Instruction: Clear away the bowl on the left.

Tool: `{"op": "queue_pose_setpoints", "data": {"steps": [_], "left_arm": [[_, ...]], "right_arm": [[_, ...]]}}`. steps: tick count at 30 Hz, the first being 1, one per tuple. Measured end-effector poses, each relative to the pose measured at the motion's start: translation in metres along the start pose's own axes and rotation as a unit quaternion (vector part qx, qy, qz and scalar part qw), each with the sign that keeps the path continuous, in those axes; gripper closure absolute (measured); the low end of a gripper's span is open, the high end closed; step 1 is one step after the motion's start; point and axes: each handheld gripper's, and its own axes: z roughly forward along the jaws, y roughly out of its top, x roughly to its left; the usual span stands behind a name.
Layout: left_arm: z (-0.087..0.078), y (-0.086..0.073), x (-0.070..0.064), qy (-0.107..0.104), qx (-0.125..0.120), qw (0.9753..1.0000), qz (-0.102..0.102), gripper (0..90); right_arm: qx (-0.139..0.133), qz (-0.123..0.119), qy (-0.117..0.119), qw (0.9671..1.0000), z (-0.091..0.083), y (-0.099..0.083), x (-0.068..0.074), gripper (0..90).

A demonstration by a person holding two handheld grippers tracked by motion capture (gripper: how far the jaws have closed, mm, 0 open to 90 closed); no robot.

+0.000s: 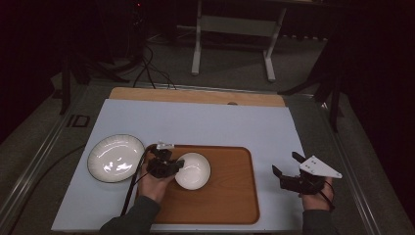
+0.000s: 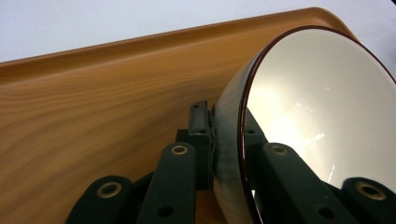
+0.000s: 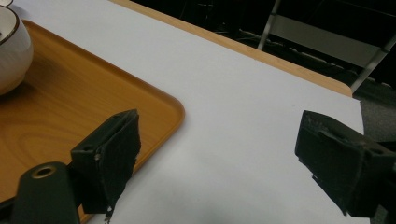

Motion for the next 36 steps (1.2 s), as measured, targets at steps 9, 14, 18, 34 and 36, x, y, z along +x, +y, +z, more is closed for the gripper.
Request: {"op": "queue_pose_setpoints", "data": {"steps": [9,14,18,34,36], "left_arm": [[0.006,-0.003,-0.006,-0.007,0.01,0.9999,0.004,81.7],[0.008,-0.003,-0.007,-0.013,0.014,0.9998,0.003,81.7],[0.009,-0.004,-0.009,-0.005,0.01,0.9999,0.004,81.6],[0.014,-0.006,-0.009,0.033,0.004,0.9994,0.007,71.5],[0.014,-0.006,-0.009,0.04,0.003,0.9992,0.01,68.4]], "right_arm": [[0.0,0.0,0.0,1.0,0.0,0.0,0.0,13.9],[0.0,0.0,0.0,1.0,0.0,0.0,0.0,13.9],[0.001,0.0,0.0,1.0,0.0,0.0,0.0,13.9],[0.003,-0.002,0.002,1.0,0.001,0.0,0.001,13.9],[0.003,-0.002,0.002,1.0,0.001,0.0,0.001,13.9]]}}
